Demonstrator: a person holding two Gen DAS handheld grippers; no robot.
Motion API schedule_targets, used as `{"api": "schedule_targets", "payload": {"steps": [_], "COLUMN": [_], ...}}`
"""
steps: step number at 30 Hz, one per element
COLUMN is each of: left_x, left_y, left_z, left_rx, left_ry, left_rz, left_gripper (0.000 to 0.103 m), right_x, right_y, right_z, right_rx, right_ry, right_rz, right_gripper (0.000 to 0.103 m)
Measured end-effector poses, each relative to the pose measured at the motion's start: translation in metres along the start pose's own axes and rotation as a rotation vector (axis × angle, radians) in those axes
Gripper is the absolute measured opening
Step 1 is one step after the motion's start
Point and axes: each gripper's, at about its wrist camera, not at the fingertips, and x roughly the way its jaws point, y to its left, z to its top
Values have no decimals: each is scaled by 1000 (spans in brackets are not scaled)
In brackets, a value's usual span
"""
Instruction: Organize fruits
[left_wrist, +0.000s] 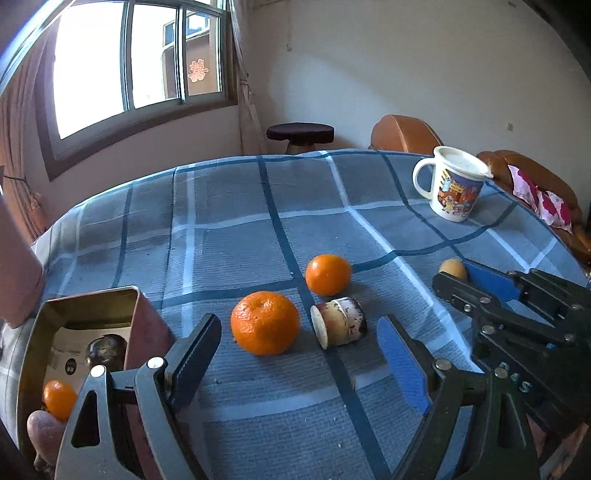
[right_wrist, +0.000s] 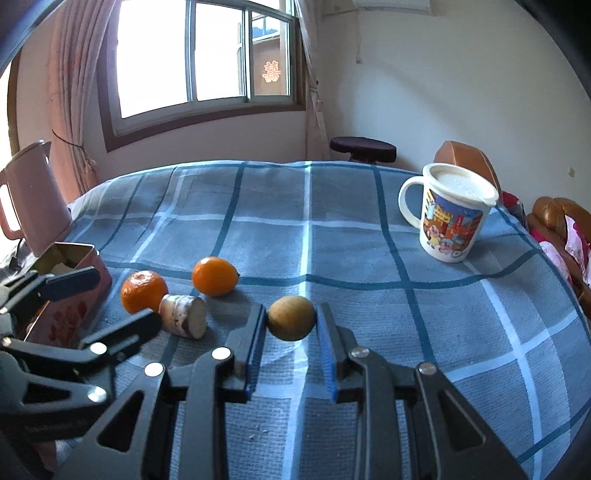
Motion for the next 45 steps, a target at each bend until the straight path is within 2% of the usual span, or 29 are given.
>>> {"api": "schedule_targets", "payload": {"steps": [6, 7, 9, 11, 15, 19, 20, 21, 23, 45], "left_x": [14, 16, 20, 26, 28, 41, 42, 41, 39, -2], "left_y": [27, 28, 26, 24, 24, 30, 31, 31, 31, 29], "left_z": [7, 8, 9, 7, 6, 5, 4, 3, 3, -3], "left_rx": [-85, -88, -77, -62, -63, -89, -94, -97, -96, -74], "left_ry": [19, 22, 42, 66, 76, 128, 132, 132, 127, -61], "left_rz": [40, 37, 30, 36, 8, -45, -54, -64, -75, -28], "left_gripper": [86, 83, 63, 57, 57, 57, 56, 50, 50, 50], "right_x": [0, 0, -1, -1, -1, 0, 1, 1, 1, -19], "right_y": [0, 1, 1, 1, 2, 2, 2, 1, 2, 10], "right_z": [0, 0, 0, 0, 0, 0, 0, 0, 0, -2], "right_rx": [-7, -9, -11, -10, -13, -12, -11, -12, -14, -52], "right_ry": [-2, -3, -6, -7, -4, 0, 2, 4, 3, -106], "right_rz": [1, 0, 1, 0, -3, -2, -2, 0, -1, 34], "right_gripper": [30, 30, 30, 30, 30, 30, 30, 30, 30, 31]}}
